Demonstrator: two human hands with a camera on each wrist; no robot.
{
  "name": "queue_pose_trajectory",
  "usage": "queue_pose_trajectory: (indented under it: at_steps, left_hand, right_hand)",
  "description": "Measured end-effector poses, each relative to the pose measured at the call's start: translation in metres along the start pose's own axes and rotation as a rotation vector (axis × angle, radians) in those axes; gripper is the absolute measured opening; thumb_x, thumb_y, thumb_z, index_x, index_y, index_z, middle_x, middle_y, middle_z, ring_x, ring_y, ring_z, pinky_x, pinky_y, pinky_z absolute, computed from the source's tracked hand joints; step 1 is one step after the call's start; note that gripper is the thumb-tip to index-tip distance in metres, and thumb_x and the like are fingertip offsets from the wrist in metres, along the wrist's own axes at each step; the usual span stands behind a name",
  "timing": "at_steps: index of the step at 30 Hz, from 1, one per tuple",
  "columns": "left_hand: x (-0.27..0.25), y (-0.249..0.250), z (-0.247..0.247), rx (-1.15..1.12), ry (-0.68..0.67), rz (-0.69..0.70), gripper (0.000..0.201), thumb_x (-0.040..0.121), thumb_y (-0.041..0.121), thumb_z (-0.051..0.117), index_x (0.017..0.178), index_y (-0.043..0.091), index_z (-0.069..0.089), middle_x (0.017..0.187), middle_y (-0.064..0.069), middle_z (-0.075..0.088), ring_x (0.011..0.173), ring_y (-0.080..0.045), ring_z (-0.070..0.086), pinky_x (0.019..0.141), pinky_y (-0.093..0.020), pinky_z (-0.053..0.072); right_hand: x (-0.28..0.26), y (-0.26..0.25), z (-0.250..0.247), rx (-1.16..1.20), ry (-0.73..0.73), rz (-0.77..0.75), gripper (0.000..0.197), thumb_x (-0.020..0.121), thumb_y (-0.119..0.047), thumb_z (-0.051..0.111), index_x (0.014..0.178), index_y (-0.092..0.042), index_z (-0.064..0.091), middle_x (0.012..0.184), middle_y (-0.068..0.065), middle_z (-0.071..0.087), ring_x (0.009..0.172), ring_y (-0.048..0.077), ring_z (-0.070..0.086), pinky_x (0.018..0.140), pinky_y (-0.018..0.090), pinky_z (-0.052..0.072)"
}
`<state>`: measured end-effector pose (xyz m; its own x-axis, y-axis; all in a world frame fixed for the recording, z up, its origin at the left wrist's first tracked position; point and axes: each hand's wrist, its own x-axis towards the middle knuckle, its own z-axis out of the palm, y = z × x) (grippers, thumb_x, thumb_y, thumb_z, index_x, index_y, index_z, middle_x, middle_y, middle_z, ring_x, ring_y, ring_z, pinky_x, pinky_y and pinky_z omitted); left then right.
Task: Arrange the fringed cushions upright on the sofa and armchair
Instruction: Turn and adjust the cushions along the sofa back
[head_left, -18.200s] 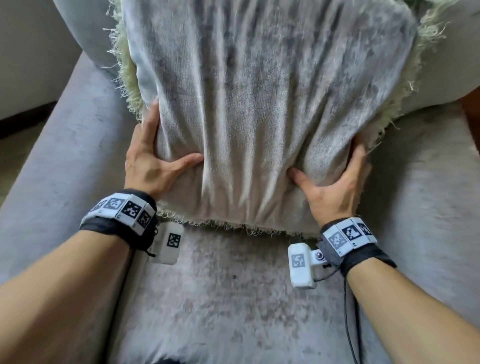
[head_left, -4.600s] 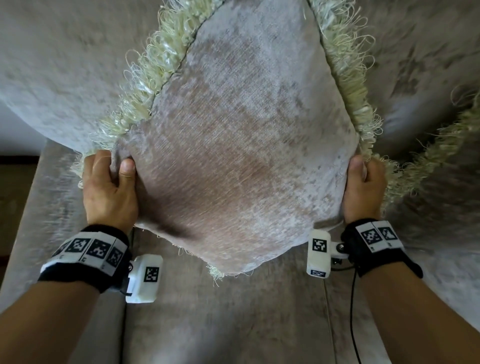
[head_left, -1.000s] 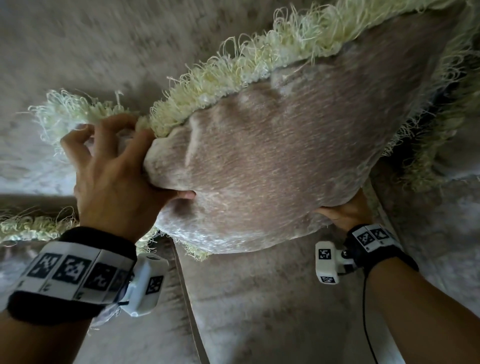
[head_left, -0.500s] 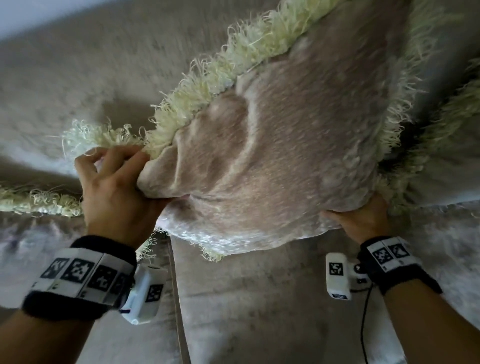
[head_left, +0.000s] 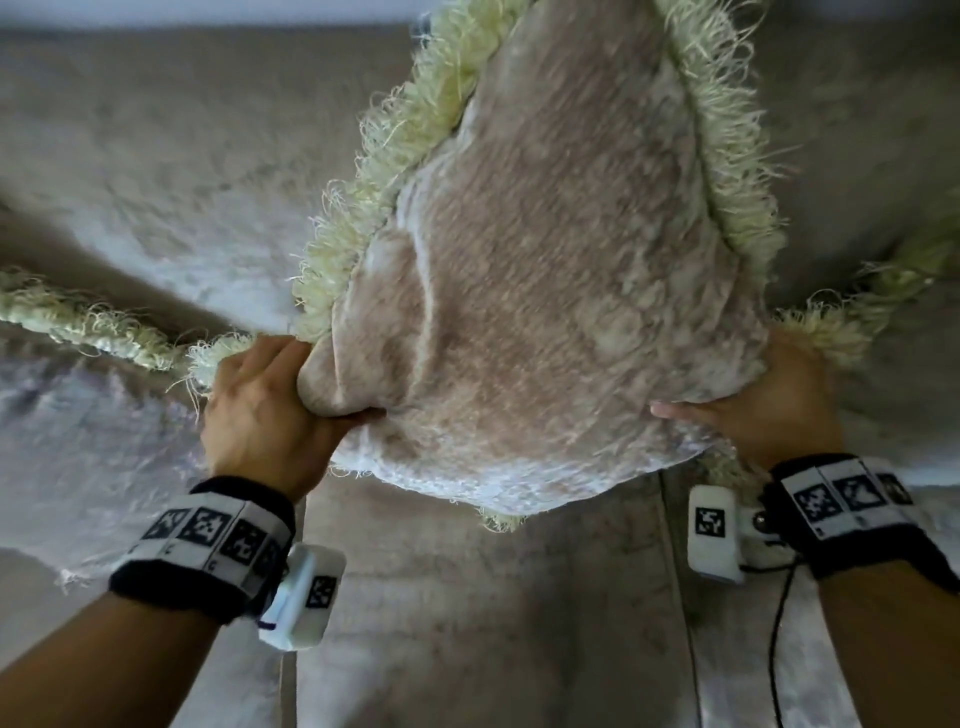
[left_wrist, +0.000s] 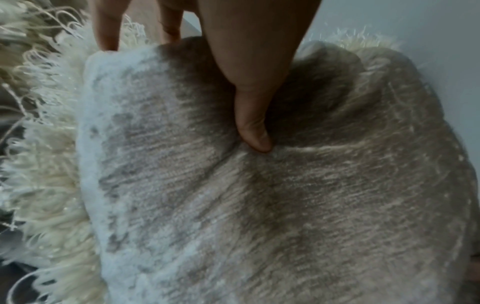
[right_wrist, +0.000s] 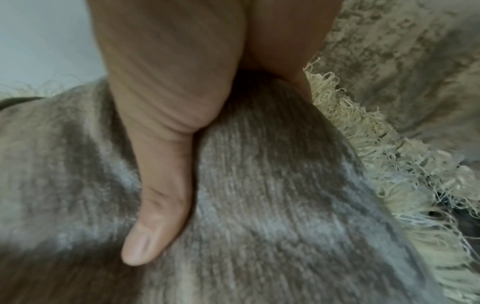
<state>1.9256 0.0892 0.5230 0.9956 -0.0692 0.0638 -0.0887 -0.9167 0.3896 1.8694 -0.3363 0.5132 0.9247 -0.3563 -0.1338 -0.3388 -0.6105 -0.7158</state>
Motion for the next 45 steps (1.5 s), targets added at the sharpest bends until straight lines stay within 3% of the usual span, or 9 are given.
queue_pose_trajectory:
  at_steps: [5,13,18,22,25,31,35,39,45]
  left_hand:
    - [0.005,0.014,0.004,-0.057,-0.047,-0.173,0.082,0.051,0.067,0.088,0.107,0.012,0.064,0.106,-0.013,0.067,0.105,-0.040,0.060,0.074,-0.046,0.045]
    - [0.017,0.021,0.004,-0.140,-0.078,-0.325,0.072,0.058,0.070,0.083,0.104,0.019,0.061,0.091,0.000,0.057,0.085,-0.023,0.051,0.075,-0.037,0.040]
    - [0.022,0.017,0.009,-0.149,-0.087,-0.315,0.058,0.071,0.072,0.073,0.094,0.021,0.057,0.086,-0.003,0.058,0.082,-0.026,0.051,0.074,-0.038,0.040]
    - [0.028,0.013,0.016,-0.117,-0.109,-0.314,0.065,0.078,0.072,0.068,0.108,0.015,0.060,0.094,-0.005,0.057,0.085,-0.028,0.052,0.075,-0.042,0.041]
    - [0.030,0.006,0.018,-0.106,-0.150,-0.320,0.073,0.077,0.074,0.067,0.119,0.015,0.053,0.113,-0.010,0.059,0.102,-0.036,0.059,0.083,-0.051,0.050]
    - [0.024,0.007,0.012,-0.132,-0.134,-0.264,0.090,0.071,0.075,0.066,0.138,0.018,0.045,0.143,-0.010,0.048,0.128,-0.037,0.051,0.101,-0.060,0.046]
    - [0.017,0.013,-0.001,-0.193,-0.079,-0.201,0.100,0.069,0.079,0.060,0.148,0.019,0.044,0.154,-0.008,0.041,0.140,-0.033,0.043,0.108,-0.057,0.041]
    - [0.015,0.029,-0.018,-0.173,-0.027,-0.096,0.092,0.077,0.074,0.059,0.148,0.016,0.046,0.155,-0.011,0.039,0.141,-0.033,0.041,0.107,-0.057,0.041]
    - [0.006,0.062,-0.058,-0.199,0.019,0.039,0.082,0.080,0.072,0.055,0.139,0.016,0.056,0.147,-0.010,0.048,0.133,-0.033,0.049,0.098,-0.055,0.047]
  right_hand:
    - [0.001,0.000,0.003,-0.063,-0.021,-0.005,0.113,0.028,-0.086,0.086,0.122,-0.027,0.065,0.125,0.001,0.069,0.127,0.031,0.058,0.102,0.056,0.051]
    - [0.002,0.001,0.014,-0.085,-0.022,-0.023,0.109,0.032,-0.085,0.087,0.121,-0.027,0.064,0.123,0.003,0.070,0.127,0.032,0.059,0.108,0.058,0.045]
    - [0.007,-0.001,0.019,-0.155,-0.023,-0.039,0.111,0.033,-0.089,0.081,0.117,-0.019,0.066,0.118,0.007,0.071,0.123,0.035,0.060,0.107,0.058,0.046]
    - [0.012,-0.002,0.022,-0.211,-0.037,-0.047,0.120,0.033,-0.089,0.080,0.129,-0.019,0.059,0.129,0.009,0.067,0.128,0.035,0.056,0.110,0.061,0.041]
    - [0.009,-0.011,0.021,-0.280,-0.012,-0.024,0.130,0.033,-0.074,0.086,0.141,-0.011,0.050,0.140,0.017,0.055,0.137,0.038,0.046,0.117,0.061,0.030]
    - [0.003,-0.013,0.013,-0.321,-0.028,0.064,0.137,0.029,-0.068,0.086,0.144,-0.010,0.038,0.147,0.019,0.035,0.143,0.039,0.028,0.117,0.062,0.026]
    - [-0.004,-0.018,0.002,-0.310,-0.024,0.102,0.140,0.024,-0.079,0.076,0.142,-0.016,0.036,0.151,0.012,0.029,0.145,0.037,0.023,0.114,0.068,0.030]
    - [-0.017,-0.024,-0.006,-0.248,0.018,0.112,0.140,0.031,-0.084,0.076,0.150,-0.027,0.030,0.157,0.003,0.021,0.149,0.035,0.019,0.116,0.067,0.029]
    - [-0.056,-0.057,-0.036,-0.153,0.103,0.134,0.125,0.042,-0.083,0.075,0.149,-0.029,0.039,0.157,0.000,0.029,0.144,0.030,0.033,0.116,0.058,0.036]
